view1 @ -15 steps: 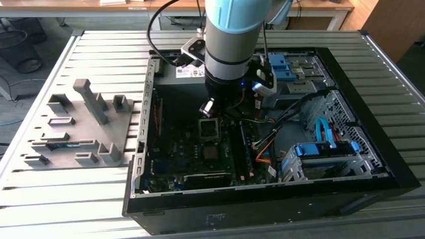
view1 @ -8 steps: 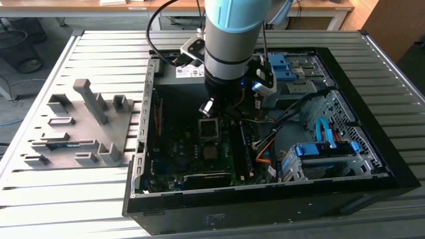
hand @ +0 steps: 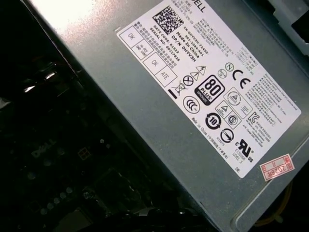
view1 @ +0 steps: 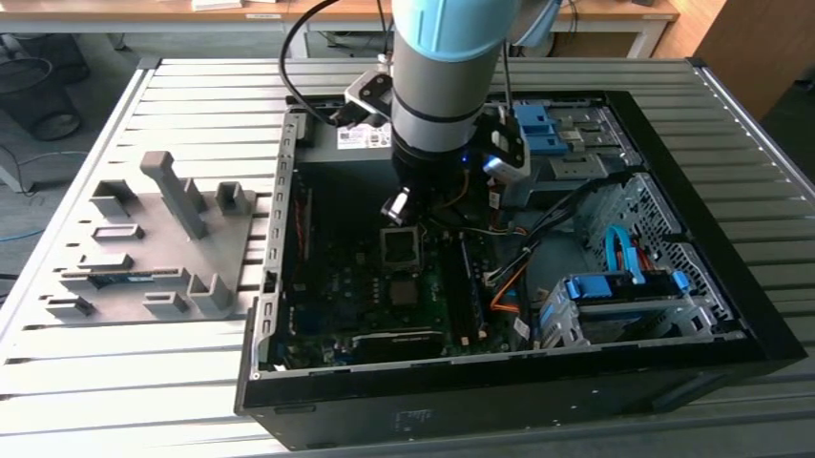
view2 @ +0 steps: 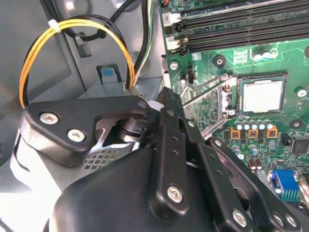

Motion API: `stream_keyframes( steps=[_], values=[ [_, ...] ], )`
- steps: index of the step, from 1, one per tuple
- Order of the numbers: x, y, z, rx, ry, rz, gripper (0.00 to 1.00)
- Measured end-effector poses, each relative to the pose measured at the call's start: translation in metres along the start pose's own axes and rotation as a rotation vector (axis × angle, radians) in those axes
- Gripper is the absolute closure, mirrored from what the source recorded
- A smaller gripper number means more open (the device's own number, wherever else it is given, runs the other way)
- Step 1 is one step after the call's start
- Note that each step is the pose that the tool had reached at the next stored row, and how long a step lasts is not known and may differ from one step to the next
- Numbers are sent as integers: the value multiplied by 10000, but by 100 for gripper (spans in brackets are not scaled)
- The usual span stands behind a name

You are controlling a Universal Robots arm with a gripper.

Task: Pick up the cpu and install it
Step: 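Close the cpu cover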

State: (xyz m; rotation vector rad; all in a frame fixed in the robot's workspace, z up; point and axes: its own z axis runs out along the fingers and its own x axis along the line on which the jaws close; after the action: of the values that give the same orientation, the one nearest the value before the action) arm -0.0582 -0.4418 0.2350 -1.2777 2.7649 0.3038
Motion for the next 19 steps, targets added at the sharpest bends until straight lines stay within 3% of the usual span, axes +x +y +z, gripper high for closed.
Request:
stream_keyframes(
  steps=[19],
  values=[
    [12, -9, -41, -15, 15, -92, 90]
  ],
)
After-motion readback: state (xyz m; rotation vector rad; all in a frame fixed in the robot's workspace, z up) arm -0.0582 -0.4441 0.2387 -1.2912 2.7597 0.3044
